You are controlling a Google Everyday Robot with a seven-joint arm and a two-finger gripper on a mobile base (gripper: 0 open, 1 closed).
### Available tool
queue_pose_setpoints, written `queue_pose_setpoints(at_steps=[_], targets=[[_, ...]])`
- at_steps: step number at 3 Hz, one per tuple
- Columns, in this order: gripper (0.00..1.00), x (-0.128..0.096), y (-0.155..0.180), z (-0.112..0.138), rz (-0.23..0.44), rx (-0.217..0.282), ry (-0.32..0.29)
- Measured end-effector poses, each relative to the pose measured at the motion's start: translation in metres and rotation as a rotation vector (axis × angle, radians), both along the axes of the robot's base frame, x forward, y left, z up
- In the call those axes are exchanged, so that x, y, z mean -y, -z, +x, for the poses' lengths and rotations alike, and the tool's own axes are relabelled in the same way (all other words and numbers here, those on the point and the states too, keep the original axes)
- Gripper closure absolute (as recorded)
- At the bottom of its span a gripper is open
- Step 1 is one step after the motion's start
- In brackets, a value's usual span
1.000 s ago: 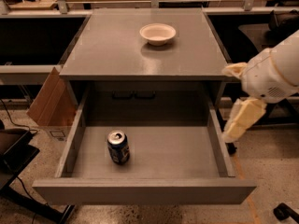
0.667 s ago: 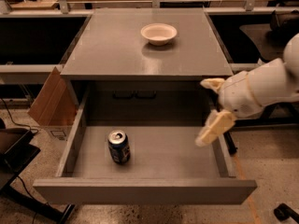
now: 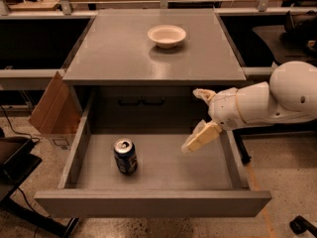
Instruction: Pick pepsi can from top drawer and place on counter
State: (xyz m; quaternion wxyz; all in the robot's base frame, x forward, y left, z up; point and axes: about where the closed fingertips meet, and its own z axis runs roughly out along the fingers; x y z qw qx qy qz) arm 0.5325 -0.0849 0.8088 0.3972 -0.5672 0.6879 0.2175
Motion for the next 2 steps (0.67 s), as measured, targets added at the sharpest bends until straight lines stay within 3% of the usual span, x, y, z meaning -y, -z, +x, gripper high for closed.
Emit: queue_pose_setpoints(at_steps=[1, 2], targets=[[0.0, 0.0, 0.0, 0.0, 0.0, 0.0, 0.0], [0.0, -0.062, 0.035, 0.009, 0.104, -0.036, -0.113]])
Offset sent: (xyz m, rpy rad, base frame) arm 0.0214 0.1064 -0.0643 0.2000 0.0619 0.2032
